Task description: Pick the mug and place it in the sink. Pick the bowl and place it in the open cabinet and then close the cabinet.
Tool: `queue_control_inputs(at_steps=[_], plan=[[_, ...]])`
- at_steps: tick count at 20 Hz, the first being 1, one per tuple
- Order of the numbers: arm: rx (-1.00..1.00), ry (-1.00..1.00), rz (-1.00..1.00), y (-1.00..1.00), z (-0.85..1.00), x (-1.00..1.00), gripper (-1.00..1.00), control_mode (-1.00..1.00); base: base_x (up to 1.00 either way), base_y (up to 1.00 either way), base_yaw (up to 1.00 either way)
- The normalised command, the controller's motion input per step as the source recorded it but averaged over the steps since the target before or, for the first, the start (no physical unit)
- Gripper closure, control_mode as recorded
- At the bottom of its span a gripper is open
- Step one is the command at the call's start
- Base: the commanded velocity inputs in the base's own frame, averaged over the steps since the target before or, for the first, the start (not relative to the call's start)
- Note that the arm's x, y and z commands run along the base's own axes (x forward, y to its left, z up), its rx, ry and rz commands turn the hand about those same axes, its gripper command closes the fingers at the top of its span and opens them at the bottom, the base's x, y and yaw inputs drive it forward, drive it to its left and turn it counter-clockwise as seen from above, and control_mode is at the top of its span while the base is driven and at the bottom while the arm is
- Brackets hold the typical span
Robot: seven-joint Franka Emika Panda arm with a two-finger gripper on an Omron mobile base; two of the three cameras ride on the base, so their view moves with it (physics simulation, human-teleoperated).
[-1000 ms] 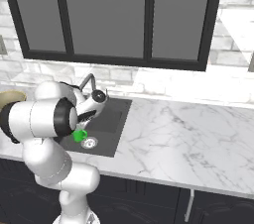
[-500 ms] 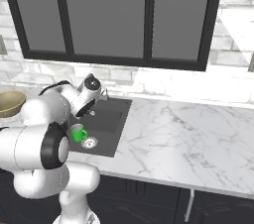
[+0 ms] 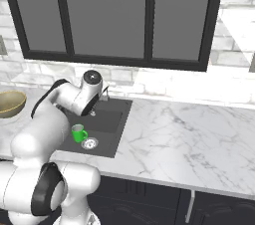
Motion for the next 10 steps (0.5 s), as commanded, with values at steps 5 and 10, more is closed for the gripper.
queue_control_inputs(at_steps=[5,10], plan=[[0.01,0.01,-0.09,-0.22,0.26,-0.49,-1.00,-1.00,0.00,0.00,0.00],[0.00,0.03,-0.07,-0.04,0.00,-0.44,-1.00,-1.00,0.00,0.00,0.00]])
